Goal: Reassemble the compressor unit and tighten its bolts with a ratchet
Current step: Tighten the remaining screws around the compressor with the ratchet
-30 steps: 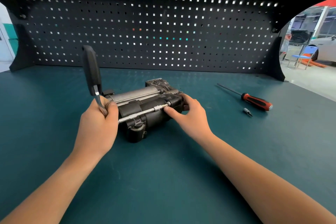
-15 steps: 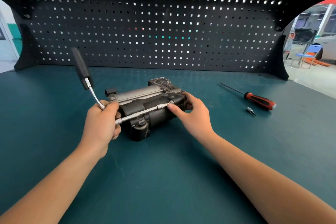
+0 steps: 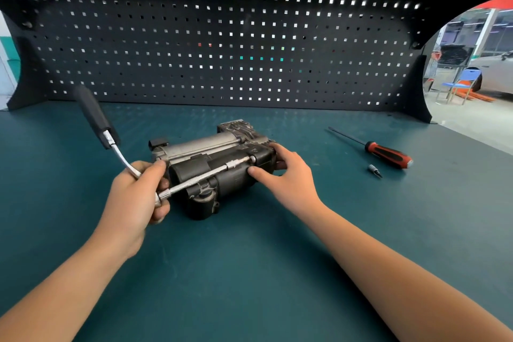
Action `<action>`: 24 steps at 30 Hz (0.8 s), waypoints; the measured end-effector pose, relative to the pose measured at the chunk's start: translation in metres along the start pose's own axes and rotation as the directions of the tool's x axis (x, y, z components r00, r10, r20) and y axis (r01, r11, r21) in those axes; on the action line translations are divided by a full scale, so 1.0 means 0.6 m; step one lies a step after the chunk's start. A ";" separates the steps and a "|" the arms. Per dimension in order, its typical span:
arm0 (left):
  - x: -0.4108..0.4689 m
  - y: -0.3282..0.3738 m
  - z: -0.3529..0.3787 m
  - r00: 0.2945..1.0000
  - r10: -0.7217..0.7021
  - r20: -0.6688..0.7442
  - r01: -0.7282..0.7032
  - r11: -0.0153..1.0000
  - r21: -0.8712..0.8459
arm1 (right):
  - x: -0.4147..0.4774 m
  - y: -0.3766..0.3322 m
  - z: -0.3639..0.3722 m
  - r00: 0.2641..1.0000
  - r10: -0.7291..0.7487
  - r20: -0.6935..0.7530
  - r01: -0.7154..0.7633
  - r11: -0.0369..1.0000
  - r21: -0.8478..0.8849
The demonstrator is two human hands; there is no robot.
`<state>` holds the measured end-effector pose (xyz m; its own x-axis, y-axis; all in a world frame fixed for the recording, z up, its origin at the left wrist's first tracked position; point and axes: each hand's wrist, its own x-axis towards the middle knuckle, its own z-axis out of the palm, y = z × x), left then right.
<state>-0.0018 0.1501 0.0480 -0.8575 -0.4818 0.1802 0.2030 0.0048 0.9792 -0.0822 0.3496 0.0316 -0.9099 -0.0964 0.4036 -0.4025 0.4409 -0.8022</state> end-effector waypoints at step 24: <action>-0.012 -0.031 -0.021 0.723 0.606 0.332 -0.689 0.595 0.415 | -0.008 -0.004 0.010 0.999 -0.011 -0.032 0.010 0.999 -0.032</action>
<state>0.0067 0.1423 0.0275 -0.6541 -0.0545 0.7544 0.5153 0.6980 0.4972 -0.0773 0.3437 0.0287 -0.9018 -0.0721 0.4261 -0.4078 0.4685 -0.7837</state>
